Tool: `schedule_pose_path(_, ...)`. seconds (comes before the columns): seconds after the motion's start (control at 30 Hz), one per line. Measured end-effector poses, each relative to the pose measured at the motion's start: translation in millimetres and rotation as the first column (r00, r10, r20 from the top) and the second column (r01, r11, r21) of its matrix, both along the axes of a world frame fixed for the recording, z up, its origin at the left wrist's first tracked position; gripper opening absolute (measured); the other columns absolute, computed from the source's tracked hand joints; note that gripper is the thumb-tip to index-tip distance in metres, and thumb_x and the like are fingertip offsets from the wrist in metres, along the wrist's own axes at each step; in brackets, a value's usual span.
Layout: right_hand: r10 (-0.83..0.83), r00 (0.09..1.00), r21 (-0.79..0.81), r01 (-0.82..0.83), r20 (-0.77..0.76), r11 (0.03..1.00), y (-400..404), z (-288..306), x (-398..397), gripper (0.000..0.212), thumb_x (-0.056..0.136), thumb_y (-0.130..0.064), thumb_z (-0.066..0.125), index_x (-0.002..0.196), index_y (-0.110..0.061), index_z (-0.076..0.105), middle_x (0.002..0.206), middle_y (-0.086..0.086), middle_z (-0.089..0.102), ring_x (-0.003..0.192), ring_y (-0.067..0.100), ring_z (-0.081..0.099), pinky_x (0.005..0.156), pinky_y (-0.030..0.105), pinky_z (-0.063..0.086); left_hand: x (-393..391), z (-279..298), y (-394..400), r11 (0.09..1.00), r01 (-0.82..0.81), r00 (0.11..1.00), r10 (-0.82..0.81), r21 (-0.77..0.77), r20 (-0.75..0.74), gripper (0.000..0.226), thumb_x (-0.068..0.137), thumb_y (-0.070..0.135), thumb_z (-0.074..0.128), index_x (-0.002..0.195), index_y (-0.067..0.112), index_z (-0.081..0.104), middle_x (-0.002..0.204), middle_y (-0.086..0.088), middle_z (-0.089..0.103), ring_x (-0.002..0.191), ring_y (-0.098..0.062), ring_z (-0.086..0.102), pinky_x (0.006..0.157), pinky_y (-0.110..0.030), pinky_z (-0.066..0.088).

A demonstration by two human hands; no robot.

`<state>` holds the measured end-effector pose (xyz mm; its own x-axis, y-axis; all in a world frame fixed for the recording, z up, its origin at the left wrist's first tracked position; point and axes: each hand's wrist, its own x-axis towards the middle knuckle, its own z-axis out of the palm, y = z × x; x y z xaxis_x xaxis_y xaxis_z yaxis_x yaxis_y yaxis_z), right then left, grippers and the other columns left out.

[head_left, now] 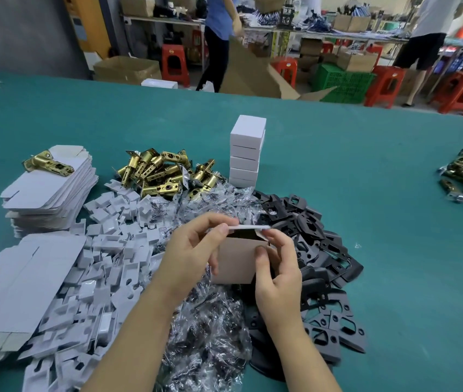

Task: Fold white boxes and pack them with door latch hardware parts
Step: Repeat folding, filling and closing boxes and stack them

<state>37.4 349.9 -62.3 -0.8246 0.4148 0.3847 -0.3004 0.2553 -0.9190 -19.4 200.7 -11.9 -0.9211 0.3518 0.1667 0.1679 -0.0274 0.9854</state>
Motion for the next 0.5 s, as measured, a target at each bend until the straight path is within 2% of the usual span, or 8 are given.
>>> schedule_pose_path(0.07, -0.001, 1.000, -0.009, 0.000, -0.002, 1.000, -0.5, 0.5, 0.0, 0.039, 0.100, -0.024, 0.054, 0.117, -0.060, 0.053, 0.112, -0.024, 0.067, 0.103, 0.008, 0.067, 0.075, 0.014, 0.052, 3.6, -1.7, 0.3, 1.000, -0.010, 1.000, 0.010, 0.012, -0.019, 0.028, 0.089, 0.051, 0.061, 0.096, 0.028, 0.076, 0.098, -0.009, 0.075, 0.050, -0.014, 0.057, 0.060, -0.045, 0.053)
schedule_pose_path(0.1, -0.002, 1.000, -0.014, 0.002, -0.016, 1.000, -0.8, 0.3, 0.0, 0.038, 0.100, -0.023, 0.053, 0.117, -0.057, 0.053, 0.112, -0.024, 0.067, 0.102, 0.007, 0.067, 0.075, 0.013, 0.051, 4.7, -3.1, 1.5, 0.999, -0.042, 0.999, 0.042, -0.009, -0.033, 0.028, 0.086, 0.054, 0.064, 0.093, 0.029, 0.075, 0.102, -0.004, 0.075, 0.049, -0.016, 0.057, 0.055, -0.046, 0.053)
schedule_pose_path(0.2, -0.014, 0.999, -0.108, 0.011, -0.033, 0.994, -0.5, -1.4, 0.6, 0.023, 0.101, -0.035, 0.049, 0.118, -0.049, 0.056, 0.114, -0.019, 0.067, 0.104, 0.008, 0.066, 0.076, 0.016, 0.052, 4.9, -11.0, 4.7, 0.981, -0.149, 0.986, 0.138, -0.121, -0.090, 0.028, 0.079, 0.056, 0.069, 0.092, 0.032, 0.073, 0.097, -0.003, 0.072, 0.057, -0.027, 0.055, 0.049, -0.041, 0.049)
schedule_pose_path(0.27, -0.011, 1.000, -0.125, 0.008, -0.024, 0.992, 0.3, -2.4, 1.4, 0.026, 0.100, -0.046, 0.046, 0.124, -0.049, 0.055, 0.119, -0.018, 0.067, 0.109, 0.012, 0.066, 0.079, 0.020, 0.053, 4.6, -15.0, 5.0, 0.976, -0.155, 0.981, 0.132, -0.154, -0.145, 0.026, 0.079, 0.055, 0.070, 0.095, 0.035, 0.072, 0.092, 0.001, 0.071, 0.056, -0.018, 0.049, 0.050, -0.031, 0.043)
schedule_pose_path(0.37, -0.001, 1.000, -0.054, 0.000, -0.016, 0.999, -0.9, -1.8, 1.9, 0.033, 0.101, -0.048, 0.046, 0.133, -0.049, 0.053, 0.122, -0.019, 0.066, 0.111, 0.013, 0.065, 0.080, 0.017, 0.053, 4.6, -15.8, 3.5, 0.969, -0.148, 0.974, 0.108, -0.196, -0.200, 0.023, 0.081, 0.053, 0.069, 0.100, 0.040, 0.070, 0.072, 0.010, 0.062, 0.055, -0.003, 0.044, 0.051, -0.016, 0.037)
schedule_pose_path(0.4, -0.004, 1.000, -0.028, 0.004, -0.016, 1.000, -1.2, -1.7, 1.3, 0.034, 0.101, -0.047, 0.047, 0.134, -0.050, 0.053, 0.122, -0.019, 0.066, 0.111, 0.012, 0.065, 0.079, 0.015, 0.052, 4.5, -16.0, 2.6, 0.964, -0.149, 0.971, 0.100, -0.218, -0.219, 0.022, 0.082, 0.051, 0.070, 0.103, 0.043, 0.070, 0.074, 0.016, 0.061, 0.057, -0.002, 0.047, 0.053, -0.014, 0.038)
schedule_pose_path(0.5, -0.031, 0.999, 0.029, 0.032, -0.009, 0.999, -0.3, -2.7, -0.1, 0.034, 0.102, -0.048, 0.046, 0.135, -0.055, 0.051, 0.123, -0.019, 0.066, 0.112, 0.012, 0.065, 0.080, 0.016, 0.053, 4.6, -15.9, 1.7, 0.947, -0.166, 0.950, 0.079, -0.276, -0.301, 0.027, 0.087, 0.043, 0.076, 0.113, 0.045, 0.071, 0.106, 0.025, 0.066, 0.080, -0.003, 0.060, 0.069, -0.012, 0.046)
